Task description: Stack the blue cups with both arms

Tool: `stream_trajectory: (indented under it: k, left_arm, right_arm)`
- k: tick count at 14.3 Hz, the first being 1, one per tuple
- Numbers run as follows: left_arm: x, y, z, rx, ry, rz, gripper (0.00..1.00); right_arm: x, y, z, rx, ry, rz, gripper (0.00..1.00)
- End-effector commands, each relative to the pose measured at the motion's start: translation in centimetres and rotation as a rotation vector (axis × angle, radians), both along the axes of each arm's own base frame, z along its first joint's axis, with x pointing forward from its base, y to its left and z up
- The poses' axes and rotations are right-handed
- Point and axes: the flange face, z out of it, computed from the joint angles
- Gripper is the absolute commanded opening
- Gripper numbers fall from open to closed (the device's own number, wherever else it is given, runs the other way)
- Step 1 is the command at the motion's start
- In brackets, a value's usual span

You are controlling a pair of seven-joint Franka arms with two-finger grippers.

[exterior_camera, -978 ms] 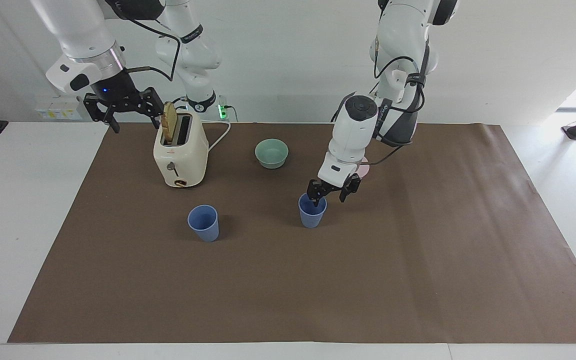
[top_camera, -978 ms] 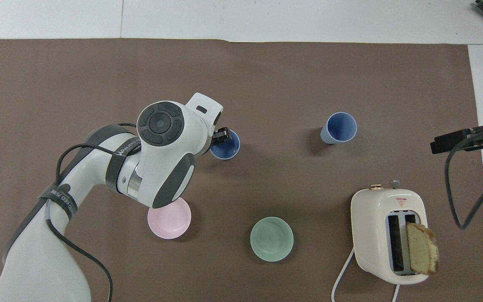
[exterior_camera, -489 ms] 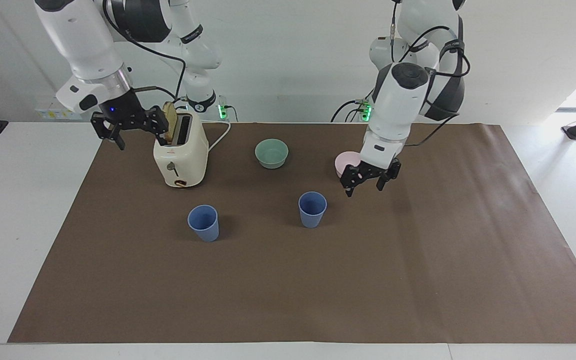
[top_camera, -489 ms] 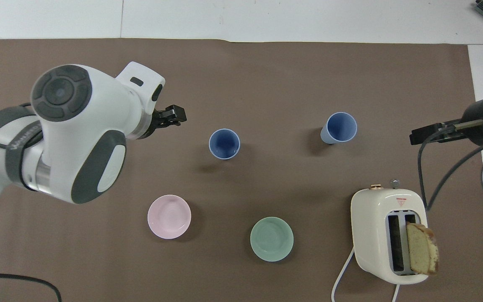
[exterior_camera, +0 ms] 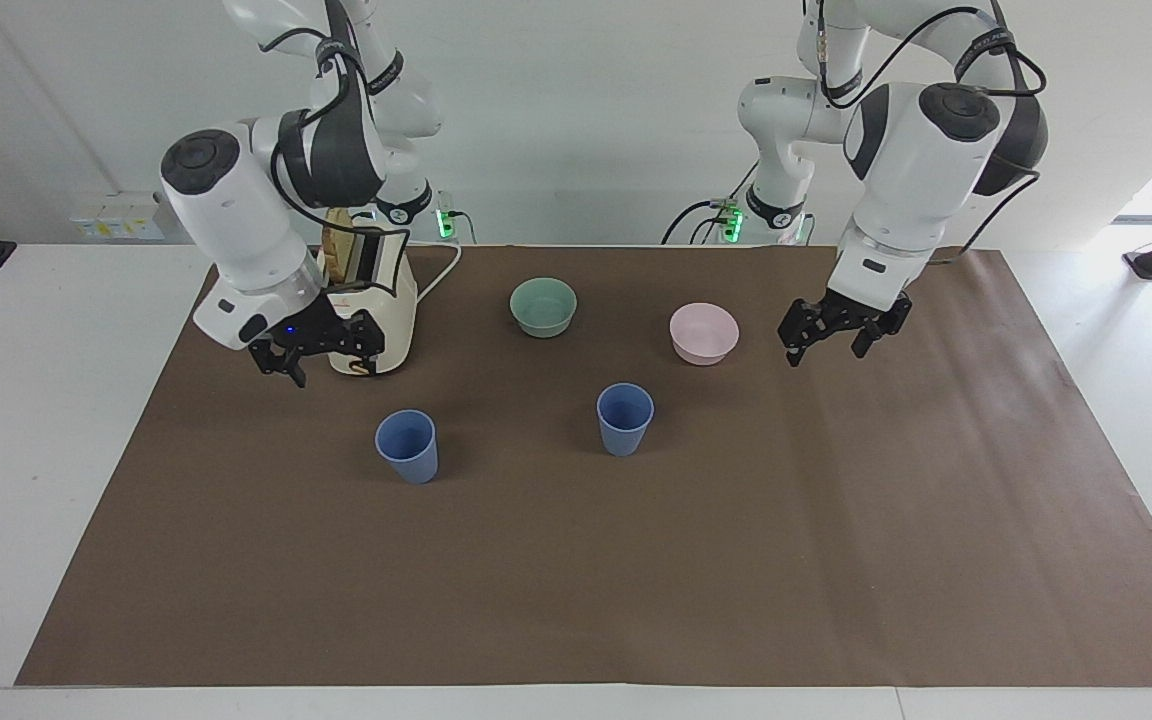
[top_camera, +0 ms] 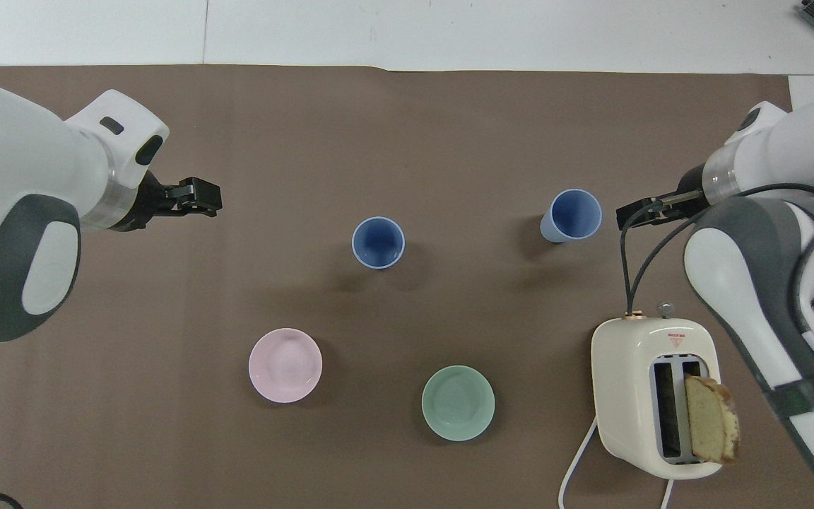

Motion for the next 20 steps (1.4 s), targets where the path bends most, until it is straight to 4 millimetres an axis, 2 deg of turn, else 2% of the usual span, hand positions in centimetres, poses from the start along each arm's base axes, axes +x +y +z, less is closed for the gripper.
stream_trajectory:
  k: [1,4,6,9,13,14,15,16,19,20]
  left_arm:
    - [-1.0,4.2,1.1,0.024,0.028,-0.082,1.0]
    - [-1.4,7.7,1.5,0.032,0.058,-0.171,1.0]
    - [-1.7,10.3,1.8,0.033,0.081,-0.211,1.0]
    - [-1.9,11.3,3.3,0.043,0.059,-0.244,1.0]
    - [-2.8,10.5,9.5,0.088,0.063,-0.266,1.0]
    - [-3.2,10.4,10.3,0.092,0.068,-0.268,1.0]
    - [-3.5,10.2,10.6,0.091,0.077,-0.272,1.0]
    - [-3.8,10.1,11.2,0.097,0.087,-0.274,1.0]
    - [-5.2,9.6,12.5,0.094,0.069,-0.288,1.0]
    - [-5.2,10.0,12.4,0.087,0.072,-0.262,1.0]
  right_arm:
    - [0.6,0.2,-1.8,0.009,0.004,-0.013,1.0]
    - [1.7,1.1,-4.4,0.014,-0.027,0.001,1.0]
    - [2.2,1.1,-6.3,-0.017,-0.024,0.022,1.0]
    - [2.7,1.0,-8.3,-0.028,-0.027,0.033,1.0]
    - [3.0,0.8,-9.7,-0.032,-0.019,0.035,1.0]
    - [2.9,0.9,-9.6,-0.032,-0.019,0.038,1.0]
    - [3.0,1.0,-9.6,-0.031,-0.02,0.036,0.68]
    - [2.9,1.2,-9.6,-0.032,-0.019,0.039,0.47]
    - [2.9,1.9,-9.6,-0.032,-0.018,0.054,0.06]
    - [2.9,2.3,-9.5,-0.031,-0.021,0.057,0.0]
